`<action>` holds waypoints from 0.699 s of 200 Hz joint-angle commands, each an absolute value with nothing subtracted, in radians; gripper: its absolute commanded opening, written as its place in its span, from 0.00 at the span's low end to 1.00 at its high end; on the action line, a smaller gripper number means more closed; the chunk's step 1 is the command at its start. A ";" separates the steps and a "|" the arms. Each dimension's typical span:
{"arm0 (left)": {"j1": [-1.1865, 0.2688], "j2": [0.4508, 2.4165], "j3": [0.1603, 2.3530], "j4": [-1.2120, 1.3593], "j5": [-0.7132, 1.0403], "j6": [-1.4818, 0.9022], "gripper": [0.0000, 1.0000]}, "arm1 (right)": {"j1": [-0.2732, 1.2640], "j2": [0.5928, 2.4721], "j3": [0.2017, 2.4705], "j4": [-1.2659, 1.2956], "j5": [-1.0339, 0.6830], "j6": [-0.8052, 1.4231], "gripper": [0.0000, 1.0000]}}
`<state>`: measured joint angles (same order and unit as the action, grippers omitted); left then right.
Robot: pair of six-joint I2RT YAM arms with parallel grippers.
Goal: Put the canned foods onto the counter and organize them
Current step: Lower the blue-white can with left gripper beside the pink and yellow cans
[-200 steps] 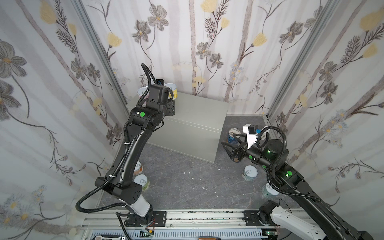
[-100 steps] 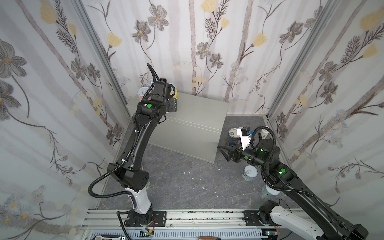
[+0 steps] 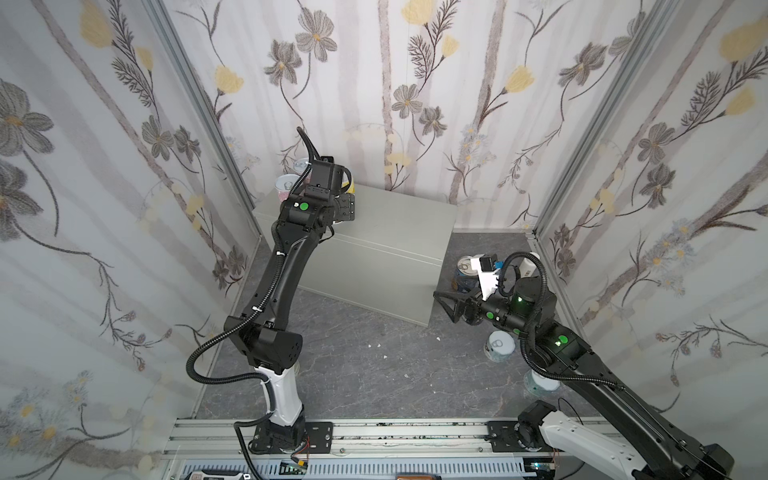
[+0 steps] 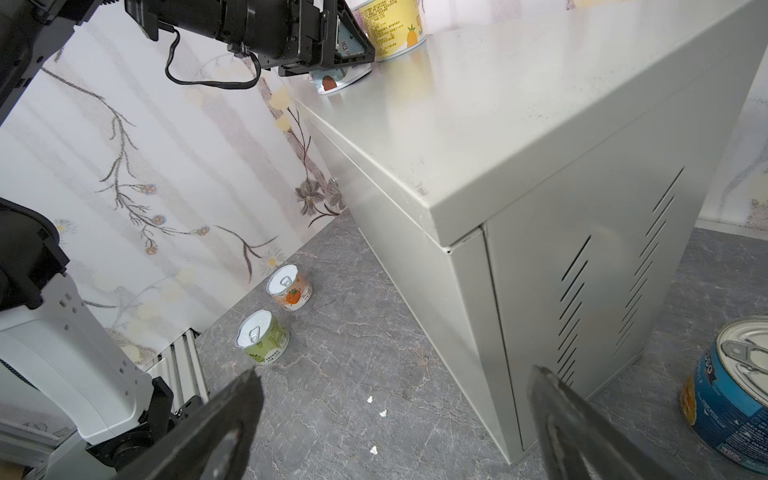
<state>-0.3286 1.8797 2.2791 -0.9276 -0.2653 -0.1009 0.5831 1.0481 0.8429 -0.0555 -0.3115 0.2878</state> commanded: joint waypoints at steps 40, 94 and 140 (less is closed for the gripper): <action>-0.309 1.923 2.322 -0.899 -0.279 -0.093 0.81 | 0.584 1.057 0.855 -0.054 -0.318 0.287 1.00; -0.301 1.937 2.334 -0.893 -0.295 -0.090 0.80 | 0.584 1.073 0.865 -0.054 -0.318 0.288 1.00; -0.298 1.940 2.336 -0.891 -0.316 -0.086 0.81 | 0.584 1.080 0.867 -0.054 -0.321 0.288 1.00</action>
<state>-0.3012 1.9347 2.3260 -0.9146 -0.2821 -0.0967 0.5831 1.0748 0.8574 -0.0570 -0.3111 0.2874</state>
